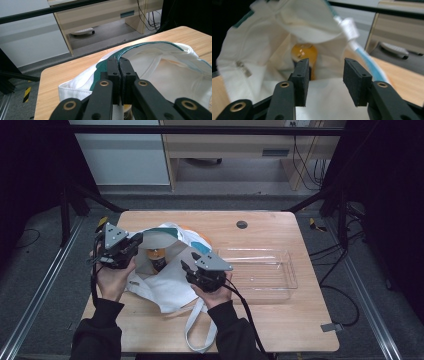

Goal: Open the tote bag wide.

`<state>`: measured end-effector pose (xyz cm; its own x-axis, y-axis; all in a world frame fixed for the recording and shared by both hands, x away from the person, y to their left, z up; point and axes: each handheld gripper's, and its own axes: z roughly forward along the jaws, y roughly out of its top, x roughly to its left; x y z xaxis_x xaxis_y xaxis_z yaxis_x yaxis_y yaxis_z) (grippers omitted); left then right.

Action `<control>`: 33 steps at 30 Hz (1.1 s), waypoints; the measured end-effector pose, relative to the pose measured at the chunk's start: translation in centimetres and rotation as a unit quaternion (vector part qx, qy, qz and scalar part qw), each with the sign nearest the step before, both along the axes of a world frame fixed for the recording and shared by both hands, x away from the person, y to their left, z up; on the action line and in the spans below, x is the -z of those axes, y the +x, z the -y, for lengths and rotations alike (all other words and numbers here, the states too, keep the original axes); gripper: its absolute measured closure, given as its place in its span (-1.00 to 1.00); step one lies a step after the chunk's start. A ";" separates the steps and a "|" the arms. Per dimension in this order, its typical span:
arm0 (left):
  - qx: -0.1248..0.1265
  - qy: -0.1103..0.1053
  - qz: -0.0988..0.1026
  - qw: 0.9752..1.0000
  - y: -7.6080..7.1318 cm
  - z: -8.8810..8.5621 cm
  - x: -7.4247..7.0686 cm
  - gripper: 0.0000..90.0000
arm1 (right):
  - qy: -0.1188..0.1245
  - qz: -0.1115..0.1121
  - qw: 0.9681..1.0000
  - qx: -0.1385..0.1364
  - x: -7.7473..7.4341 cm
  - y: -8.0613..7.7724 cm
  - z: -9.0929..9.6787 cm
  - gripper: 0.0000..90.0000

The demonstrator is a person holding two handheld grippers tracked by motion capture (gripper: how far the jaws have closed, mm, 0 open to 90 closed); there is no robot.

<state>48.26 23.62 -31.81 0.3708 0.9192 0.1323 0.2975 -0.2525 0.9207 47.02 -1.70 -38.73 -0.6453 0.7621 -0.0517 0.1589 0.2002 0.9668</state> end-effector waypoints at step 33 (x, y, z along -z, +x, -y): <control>0.036 0.032 0.006 0.999 0.2 0.5 1.5 0.19 | -0.019 0.003 0.999 0.029 -1.5 3.1 -0.2 0.99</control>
<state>48.49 23.14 -33.27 0.4344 0.8794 0.1946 0.2660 -0.3316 0.9051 50.09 -1.46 -37.25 -0.5998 0.7957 -0.0842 0.1658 0.2266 0.9598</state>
